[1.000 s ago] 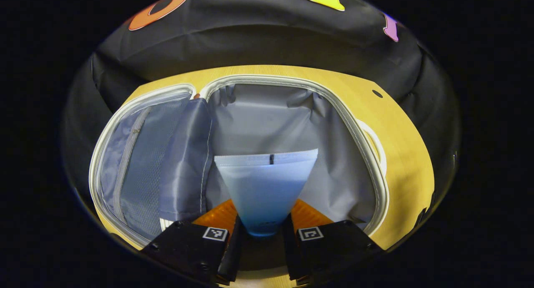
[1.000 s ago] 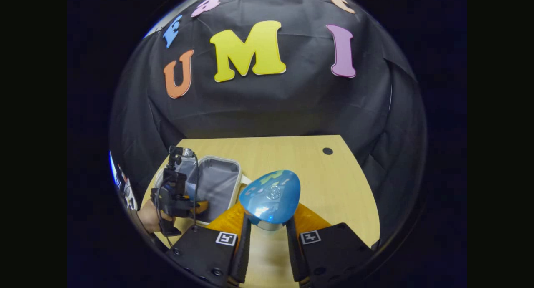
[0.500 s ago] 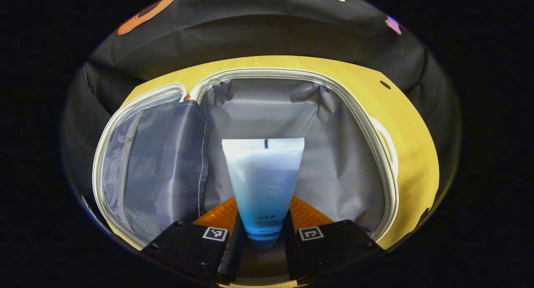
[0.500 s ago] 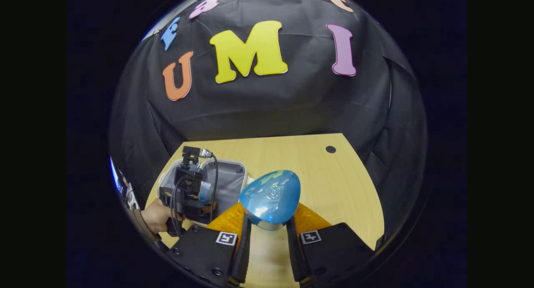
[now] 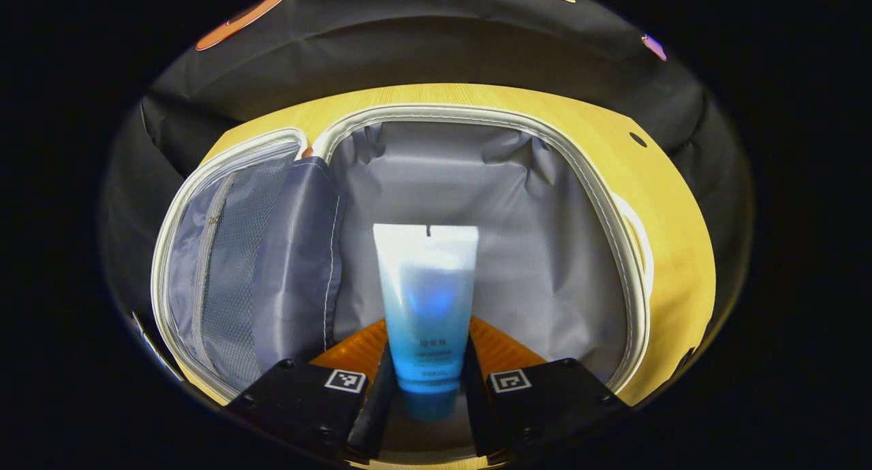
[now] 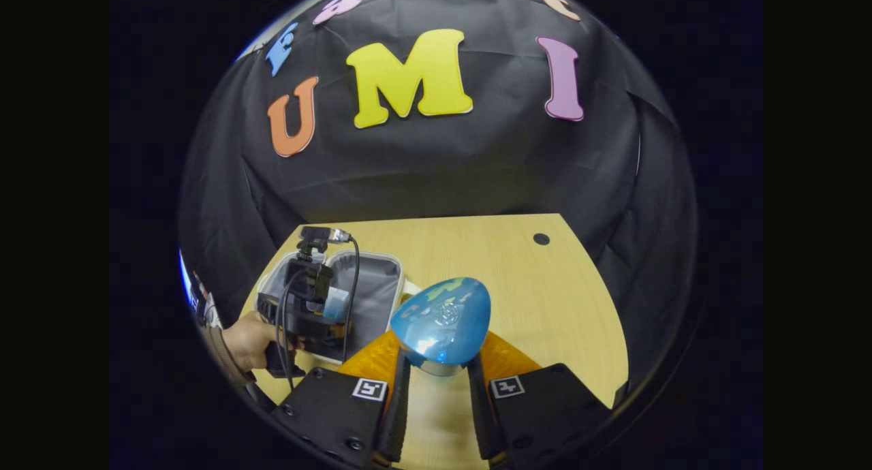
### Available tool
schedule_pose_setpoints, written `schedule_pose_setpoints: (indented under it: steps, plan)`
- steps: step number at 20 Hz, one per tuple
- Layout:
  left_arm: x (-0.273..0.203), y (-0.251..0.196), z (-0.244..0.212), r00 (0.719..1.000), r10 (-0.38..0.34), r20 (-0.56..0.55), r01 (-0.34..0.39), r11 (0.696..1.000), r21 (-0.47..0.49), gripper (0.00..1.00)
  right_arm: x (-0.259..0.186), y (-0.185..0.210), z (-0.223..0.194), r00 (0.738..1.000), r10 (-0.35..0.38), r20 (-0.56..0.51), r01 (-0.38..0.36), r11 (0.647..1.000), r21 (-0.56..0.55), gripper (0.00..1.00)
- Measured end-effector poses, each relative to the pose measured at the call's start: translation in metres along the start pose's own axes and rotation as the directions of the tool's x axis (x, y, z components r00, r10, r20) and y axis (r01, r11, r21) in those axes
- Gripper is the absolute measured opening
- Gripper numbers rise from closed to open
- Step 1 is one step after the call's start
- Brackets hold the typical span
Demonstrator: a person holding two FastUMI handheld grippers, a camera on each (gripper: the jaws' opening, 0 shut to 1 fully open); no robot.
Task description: First open the suitcase, pack the skin care products into it, and then close the suitcase.
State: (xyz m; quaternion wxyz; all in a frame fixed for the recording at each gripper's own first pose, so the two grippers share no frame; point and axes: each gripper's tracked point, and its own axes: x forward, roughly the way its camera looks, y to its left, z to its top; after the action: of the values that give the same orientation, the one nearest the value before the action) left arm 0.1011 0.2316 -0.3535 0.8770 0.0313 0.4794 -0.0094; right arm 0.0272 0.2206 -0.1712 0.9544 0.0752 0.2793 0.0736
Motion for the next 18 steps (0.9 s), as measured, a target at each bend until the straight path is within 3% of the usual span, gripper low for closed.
schedule_pose_setpoints:
  steps: [2,4,5,6,7,10,11,12,15,16,17,18]
  plan:
    - [-0.002,0.002,0.001,1.000,0.022,-0.003,-0.022,1.000,0.012,0.54,0.003,0.004,0.001,1.000,0.005,0.003,-0.005,1.000,-0.026,0.38]
    - [-0.003,0.004,0.001,0.999,0.035,-0.009,-0.034,0.999,0.011,0.63,0.008,0.008,0.007,1.000,0.004,0.011,-0.004,0.998,-0.064,0.38]
    - [-0.002,0.004,-0.001,0.999,0.038,-0.016,-0.037,0.999,0.015,0.73,0.010,0.011,0.011,1.000,0.008,0.014,-0.007,0.997,-0.071,0.38]
    - [-0.007,0.002,-0.005,0.999,0.032,-0.029,-0.032,0.999,0.015,0.66,0.014,0.013,0.015,1.000,0.011,0.014,-0.010,0.997,-0.073,0.36]
    - [-0.016,-0.002,-0.003,0.999,0.026,-0.019,-0.026,1.000,0.007,0.75,0.017,0.016,0.020,1.000,0.017,0.016,-0.016,0.997,-0.074,0.38]
    - [-0.056,-0.007,0.008,0.999,0.009,0.051,-0.009,1.000,0.012,0.78,0.029,0.030,0.032,0.999,0.037,0.024,-0.035,0.995,-0.093,0.38]
    - [-0.074,-0.006,0.012,0.996,0.008,0.085,-0.009,1.000,0.015,0.87,0.033,0.034,0.032,0.999,0.046,0.024,-0.043,0.994,-0.103,0.38]
    - [-0.090,-0.001,0.018,0.992,0.011,0.126,-0.013,1.000,0.014,0.80,0.038,0.042,0.036,0.998,0.055,0.024,-0.052,0.992,-0.111,0.38]
    - [-0.149,0.025,0.022,0.971,0.047,0.236,-0.043,0.999,-0.022,0.84,0.058,0.070,0.034,0.995,0.099,0.004,-0.098,0.988,-0.119,0.38]
    - [-0.167,0.028,0.023,0.961,0.047,0.271,-0.036,0.998,-0.043,0.92,0.066,0.081,0.028,0.993,0.119,-0.016,-0.120,0.985,-0.127,0.38]
    - [-0.187,0.032,0.023,0.948,0.044,0.316,-0.027,0.998,-0.060,0.85,0.075,0.092,0.022,0.990,0.134,-0.038,-0.138,0.982,-0.127,0.38]
    - [-0.201,0.036,0.023,0.934,0.039,0.354,-0.017,0.998,-0.066,0.85,0.085,0.102,0.013,0.987,0.143,-0.068,-0.151,0.980,-0.130,0.38]
